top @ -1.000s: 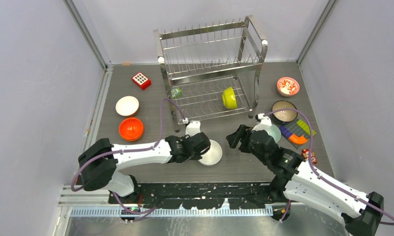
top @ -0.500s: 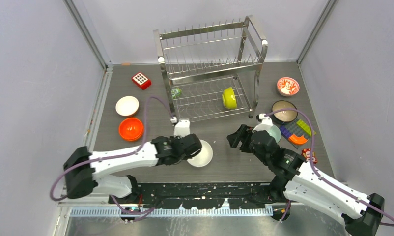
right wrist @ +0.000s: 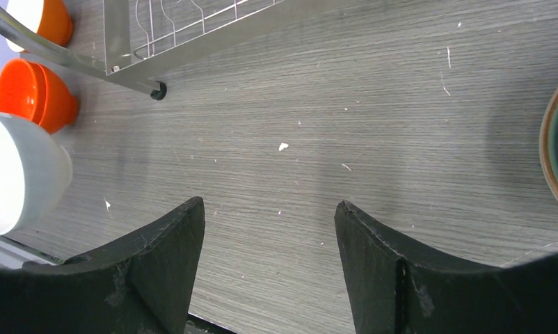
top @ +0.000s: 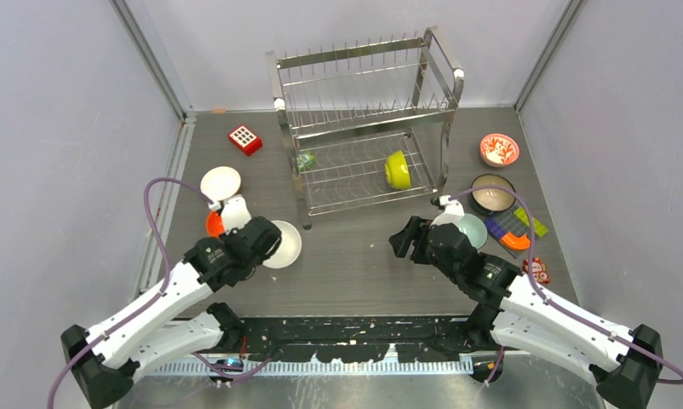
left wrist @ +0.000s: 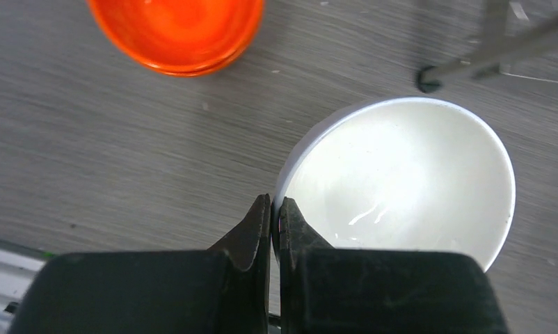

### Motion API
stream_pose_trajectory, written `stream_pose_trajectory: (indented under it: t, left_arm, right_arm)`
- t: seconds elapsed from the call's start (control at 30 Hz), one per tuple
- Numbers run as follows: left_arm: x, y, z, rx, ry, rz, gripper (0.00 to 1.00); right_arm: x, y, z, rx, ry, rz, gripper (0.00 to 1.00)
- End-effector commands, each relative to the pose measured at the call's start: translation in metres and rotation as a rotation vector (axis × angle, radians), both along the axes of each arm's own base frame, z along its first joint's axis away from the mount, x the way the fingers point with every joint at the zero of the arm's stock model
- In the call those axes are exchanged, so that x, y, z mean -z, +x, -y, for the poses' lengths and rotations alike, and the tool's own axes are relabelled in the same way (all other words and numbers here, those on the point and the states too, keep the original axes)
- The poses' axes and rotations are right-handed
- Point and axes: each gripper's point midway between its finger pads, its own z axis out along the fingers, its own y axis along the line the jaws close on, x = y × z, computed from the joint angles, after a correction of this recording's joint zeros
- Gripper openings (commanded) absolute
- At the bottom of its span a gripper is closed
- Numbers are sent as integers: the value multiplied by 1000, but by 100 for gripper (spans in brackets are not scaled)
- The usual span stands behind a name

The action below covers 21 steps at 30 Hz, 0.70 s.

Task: Unload the bowls from the dish rack
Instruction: Move the bowl to the center of the board.

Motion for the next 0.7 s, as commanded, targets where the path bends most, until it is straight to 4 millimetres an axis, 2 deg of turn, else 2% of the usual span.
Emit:
stream_pose_trajectory:
  t: [0.0, 0.27, 0.53, 0.67]
  left_arm:
    - [12, 10, -17, -62, -6, -36, 0]
    - [54, 21, -20, -198, -120, -131, 0]
    - [71, 28, -25, -274, -167, -124, 0]
    - [77, 25, -28, -290, -163, -135, 0]
  right_arm:
    - [-17, 7, -9, -14, 42, 48, 73]
    - [-17, 3, -4, -10, 35, 47, 72]
    - [-16, 0, 4, 12, 43, 56, 72]
    - [-14, 0, 6, 18, 38, 49, 72]
